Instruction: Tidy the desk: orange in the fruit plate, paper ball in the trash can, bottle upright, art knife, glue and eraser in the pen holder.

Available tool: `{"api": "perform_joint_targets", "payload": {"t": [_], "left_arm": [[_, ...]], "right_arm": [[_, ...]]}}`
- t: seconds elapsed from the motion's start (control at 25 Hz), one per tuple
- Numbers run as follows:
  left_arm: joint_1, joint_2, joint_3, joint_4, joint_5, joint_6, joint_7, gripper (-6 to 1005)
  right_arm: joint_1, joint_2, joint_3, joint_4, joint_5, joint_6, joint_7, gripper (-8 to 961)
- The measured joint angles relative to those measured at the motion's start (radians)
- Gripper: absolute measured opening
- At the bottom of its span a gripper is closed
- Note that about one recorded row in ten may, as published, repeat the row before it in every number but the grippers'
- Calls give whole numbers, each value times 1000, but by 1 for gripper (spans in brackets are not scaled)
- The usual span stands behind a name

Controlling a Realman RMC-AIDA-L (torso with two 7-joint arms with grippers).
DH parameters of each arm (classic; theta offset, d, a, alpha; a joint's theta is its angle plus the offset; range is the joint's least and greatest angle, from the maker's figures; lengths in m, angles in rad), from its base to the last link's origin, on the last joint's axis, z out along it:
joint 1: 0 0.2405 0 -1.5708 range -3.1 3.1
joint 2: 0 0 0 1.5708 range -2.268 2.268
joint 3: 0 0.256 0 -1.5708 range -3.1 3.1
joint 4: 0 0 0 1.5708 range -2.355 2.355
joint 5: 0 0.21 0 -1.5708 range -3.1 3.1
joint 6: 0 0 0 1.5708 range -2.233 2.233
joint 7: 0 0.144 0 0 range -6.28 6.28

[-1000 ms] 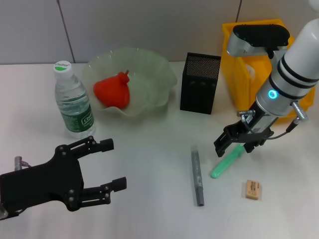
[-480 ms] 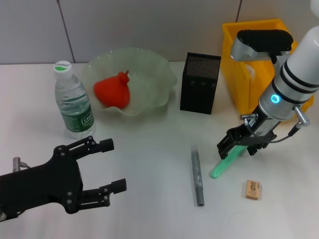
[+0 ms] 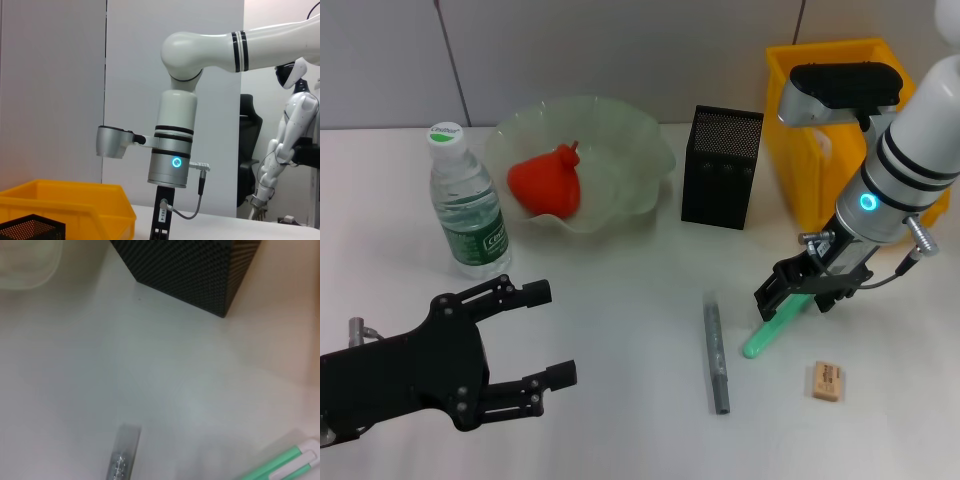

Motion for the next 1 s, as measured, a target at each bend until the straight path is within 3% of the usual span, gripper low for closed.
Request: {"api": "perform_joint_targets", "payload": {"t": [1.0], "left_arm": [[2, -1, 0, -4, -10, 12, 1, 845]], "right_arm": [[-1, -1, 0, 13, 1, 14, -1, 790]]}}
